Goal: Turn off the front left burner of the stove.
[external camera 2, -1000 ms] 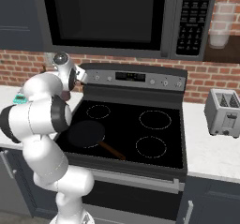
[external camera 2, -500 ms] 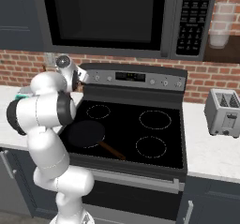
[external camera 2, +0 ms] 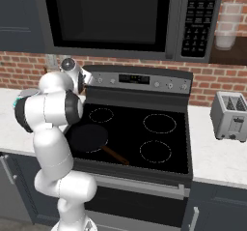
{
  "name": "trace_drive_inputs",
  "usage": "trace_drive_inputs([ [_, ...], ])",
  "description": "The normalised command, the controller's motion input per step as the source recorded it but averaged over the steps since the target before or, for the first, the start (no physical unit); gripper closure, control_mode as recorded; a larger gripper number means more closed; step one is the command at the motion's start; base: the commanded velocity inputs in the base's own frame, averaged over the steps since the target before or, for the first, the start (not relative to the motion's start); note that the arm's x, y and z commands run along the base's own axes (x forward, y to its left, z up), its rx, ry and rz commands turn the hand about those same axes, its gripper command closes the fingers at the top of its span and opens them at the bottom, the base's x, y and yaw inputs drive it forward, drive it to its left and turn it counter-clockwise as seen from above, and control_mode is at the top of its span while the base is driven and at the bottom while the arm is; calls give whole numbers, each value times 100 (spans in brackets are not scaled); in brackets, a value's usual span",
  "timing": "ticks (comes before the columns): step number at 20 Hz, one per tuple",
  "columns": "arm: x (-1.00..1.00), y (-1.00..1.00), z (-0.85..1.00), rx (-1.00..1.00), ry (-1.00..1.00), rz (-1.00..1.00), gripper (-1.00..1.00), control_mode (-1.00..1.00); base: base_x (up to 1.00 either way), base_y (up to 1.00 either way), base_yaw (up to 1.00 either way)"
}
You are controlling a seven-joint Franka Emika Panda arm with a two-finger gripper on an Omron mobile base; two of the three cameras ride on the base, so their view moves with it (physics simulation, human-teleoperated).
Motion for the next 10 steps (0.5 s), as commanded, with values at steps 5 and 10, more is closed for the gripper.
trace_drive_inputs([
  [5, 17, 0, -6, 0, 0, 0, -100, -100, 0, 0, 0],
  [10, 17, 0, -18, 0, -2, 0, -100, -100, 0, 0, 0],
])
